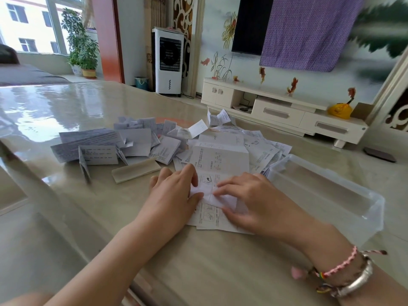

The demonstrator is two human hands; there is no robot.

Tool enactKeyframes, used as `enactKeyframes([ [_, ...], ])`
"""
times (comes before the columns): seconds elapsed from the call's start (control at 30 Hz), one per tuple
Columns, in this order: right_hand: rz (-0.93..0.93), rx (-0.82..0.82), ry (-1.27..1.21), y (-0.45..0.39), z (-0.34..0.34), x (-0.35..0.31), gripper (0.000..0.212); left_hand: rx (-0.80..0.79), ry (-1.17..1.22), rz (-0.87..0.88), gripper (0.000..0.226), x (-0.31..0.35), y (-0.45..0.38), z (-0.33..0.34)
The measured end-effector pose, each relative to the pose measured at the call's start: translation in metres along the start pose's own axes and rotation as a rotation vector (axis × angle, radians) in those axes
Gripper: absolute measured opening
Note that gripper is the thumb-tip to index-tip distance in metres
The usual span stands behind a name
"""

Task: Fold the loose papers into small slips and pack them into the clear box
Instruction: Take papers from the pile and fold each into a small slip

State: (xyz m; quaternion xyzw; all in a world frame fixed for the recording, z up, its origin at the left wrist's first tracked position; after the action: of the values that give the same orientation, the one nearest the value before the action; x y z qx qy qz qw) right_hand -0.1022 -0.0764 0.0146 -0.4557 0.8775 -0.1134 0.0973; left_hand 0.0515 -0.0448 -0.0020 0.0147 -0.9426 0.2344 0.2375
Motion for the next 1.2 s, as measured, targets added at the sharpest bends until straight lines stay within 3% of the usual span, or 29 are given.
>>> enactKeyframes([
  [0.13, 0.071, -0.065, -0.082, 0.002, 0.002, 0.007, 0.047, -0.050, 0.031, 0.005, 0.018, 0.003, 0.001, 0.004],
  [0.27, 0.040, -0.064, -0.023, 0.003, 0.001, 0.006, 0.037, -0.070, 0.054, 0.003, 0.030, 0.003, 0.004, 0.007],
  [0.43, -0.041, 0.070, 0.177, 0.002, -0.010, -0.003, 0.030, -0.081, 0.040, 0.040, 0.035, 0.005, 0.005, 0.007],
  [0.63, -0.067, 0.151, 0.151, 0.003, -0.020, -0.006, 0.027, 0.104, 0.067, 0.160, 0.010, 0.016, 0.001, -0.009],
  [0.83, 0.040, 0.242, -0.088, 0.004, -0.025, 0.006, 0.013, 0.000, 0.244, 0.156, 0.011, 0.017, -0.001, -0.002],
  [1.03, 0.203, 0.128, -0.514, 0.007, -0.019, 0.011, 0.005, -0.139, 0.308, 0.107, 0.017, 0.016, 0.002, 0.002],
  [1.2, 0.276, 0.088, -0.599, 0.001, -0.008, 0.016, 0.002, -0.207, 0.355, 0.023, 0.014, 0.012, 0.004, 0.004],
])
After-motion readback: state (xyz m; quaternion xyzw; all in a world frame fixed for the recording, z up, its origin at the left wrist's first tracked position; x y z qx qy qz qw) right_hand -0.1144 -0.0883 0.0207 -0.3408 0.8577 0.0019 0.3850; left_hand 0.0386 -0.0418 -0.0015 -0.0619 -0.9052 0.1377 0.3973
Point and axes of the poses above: each hand's wrist, its own y-axis away from the middle knuckle, its own z-axis out of the palm, x = y × z, the point moved 6 cm from there along -y, towards the middle knuckle, and after that the axes turned 1 degree about x, right-handed, at the moved point
